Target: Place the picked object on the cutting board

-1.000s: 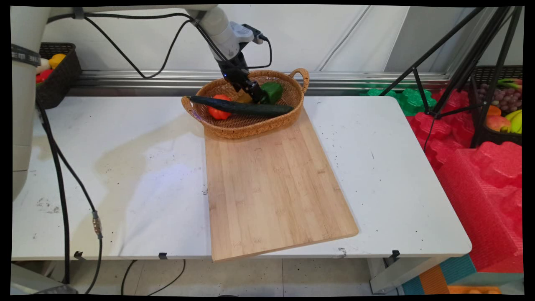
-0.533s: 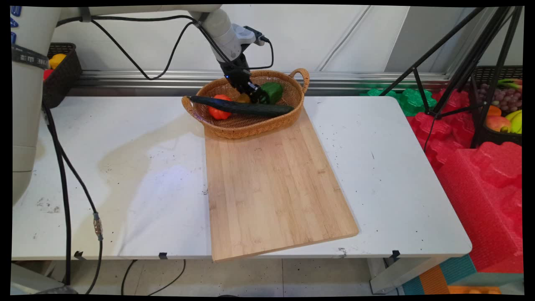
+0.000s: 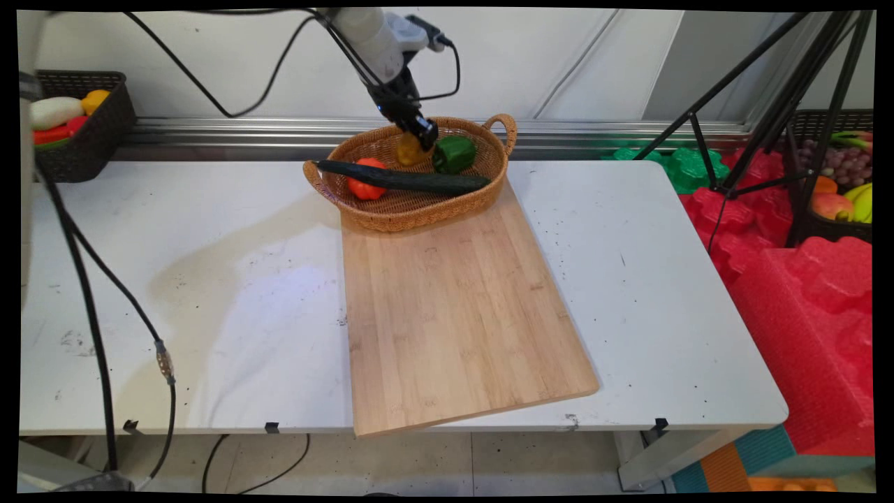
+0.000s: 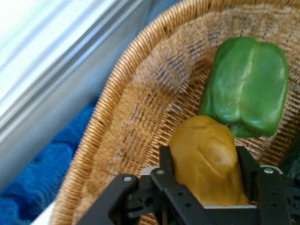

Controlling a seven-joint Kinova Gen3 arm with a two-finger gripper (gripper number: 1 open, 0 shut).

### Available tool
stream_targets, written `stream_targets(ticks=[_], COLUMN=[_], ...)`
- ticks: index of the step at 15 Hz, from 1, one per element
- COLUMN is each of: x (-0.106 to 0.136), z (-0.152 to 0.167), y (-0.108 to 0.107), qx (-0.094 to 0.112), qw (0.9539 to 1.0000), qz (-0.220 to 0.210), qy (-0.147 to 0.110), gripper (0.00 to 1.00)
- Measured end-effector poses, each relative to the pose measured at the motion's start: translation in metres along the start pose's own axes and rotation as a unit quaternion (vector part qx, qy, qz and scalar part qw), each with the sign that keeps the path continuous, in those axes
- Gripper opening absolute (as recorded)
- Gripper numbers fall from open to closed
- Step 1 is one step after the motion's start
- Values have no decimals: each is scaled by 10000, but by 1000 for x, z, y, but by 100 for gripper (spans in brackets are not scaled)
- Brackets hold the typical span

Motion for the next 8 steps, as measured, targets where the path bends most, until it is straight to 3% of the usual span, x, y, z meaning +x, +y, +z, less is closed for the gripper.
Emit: stream_targets(ticks=[4, 8], x=[-6, -27], z=[-58, -109], y=[22, 67], qx=[238, 165], qw=[9987, 9971], qz=[138, 345], qy=[436, 665], gripper=[0, 0])
